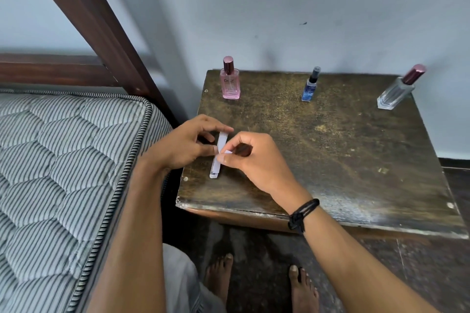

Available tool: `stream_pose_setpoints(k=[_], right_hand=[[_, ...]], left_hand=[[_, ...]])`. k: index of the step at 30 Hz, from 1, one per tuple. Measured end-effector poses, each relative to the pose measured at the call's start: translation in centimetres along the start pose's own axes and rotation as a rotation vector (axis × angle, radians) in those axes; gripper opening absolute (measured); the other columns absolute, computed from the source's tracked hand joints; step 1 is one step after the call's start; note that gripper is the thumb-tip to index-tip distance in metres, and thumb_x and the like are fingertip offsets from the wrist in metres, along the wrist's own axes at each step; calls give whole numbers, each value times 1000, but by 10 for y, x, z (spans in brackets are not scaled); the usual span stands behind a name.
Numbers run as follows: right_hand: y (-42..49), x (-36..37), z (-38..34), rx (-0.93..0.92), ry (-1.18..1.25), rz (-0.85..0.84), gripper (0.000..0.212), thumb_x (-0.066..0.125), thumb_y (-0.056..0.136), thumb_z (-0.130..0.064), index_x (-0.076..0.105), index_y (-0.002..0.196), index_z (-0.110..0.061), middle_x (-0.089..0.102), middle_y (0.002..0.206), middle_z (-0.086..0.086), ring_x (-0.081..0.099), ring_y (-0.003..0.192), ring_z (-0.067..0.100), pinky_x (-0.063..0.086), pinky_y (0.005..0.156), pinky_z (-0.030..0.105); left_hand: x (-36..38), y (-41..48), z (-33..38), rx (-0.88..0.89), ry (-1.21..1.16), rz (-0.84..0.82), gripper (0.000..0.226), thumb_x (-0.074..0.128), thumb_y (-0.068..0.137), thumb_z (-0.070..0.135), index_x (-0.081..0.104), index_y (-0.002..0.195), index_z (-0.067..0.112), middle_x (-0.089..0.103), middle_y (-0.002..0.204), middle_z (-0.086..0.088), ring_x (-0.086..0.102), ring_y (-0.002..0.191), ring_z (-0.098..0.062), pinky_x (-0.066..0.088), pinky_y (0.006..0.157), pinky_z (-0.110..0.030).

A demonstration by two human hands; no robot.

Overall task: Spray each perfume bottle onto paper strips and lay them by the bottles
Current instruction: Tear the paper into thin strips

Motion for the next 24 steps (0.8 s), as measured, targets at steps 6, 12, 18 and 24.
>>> stream_pose_setpoints(k=[6,12,18,24], right_hand=[[-7,-2,3,32,27,16,12,87,82,-17,75,78,-17,68,70,-11,58,63,0,44,63,16],[-3,-5,3,62,107,57,18,83,85,-9,74,79,-24,76,79,6,69,72,19,57,77,40],[-3,-10,2,121,249,80,23,72,91,4,75,87,-19,74,73,-1,72,73,13,55,70,23],[-4,-17,4,223,438,146,18,68,95,4,78,102,-9,71,79,0,73,72,13,59,71,22]], left_hand=[[1,6,-1,1,6,54,34,68,90,-1,74,116,21,61,123,8,59,86,-4,45,82,-15],[2,11,-1,19,57,93,40,70,85,-8,74,112,20,62,118,5,60,76,2,48,77,-11],[3,13,0,28,94,179,24,72,86,1,77,95,23,68,103,5,62,77,-2,51,85,-30],[5,15,2,-11,84,222,6,73,90,12,75,94,16,71,77,13,66,74,-4,50,76,-24]])
Point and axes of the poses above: each hand's wrist, its own y-axis towards the middle knuckle, its own x-axis out of the palm, z = x × y, the point moved 3 cm from there along y, towards the middle knuckle
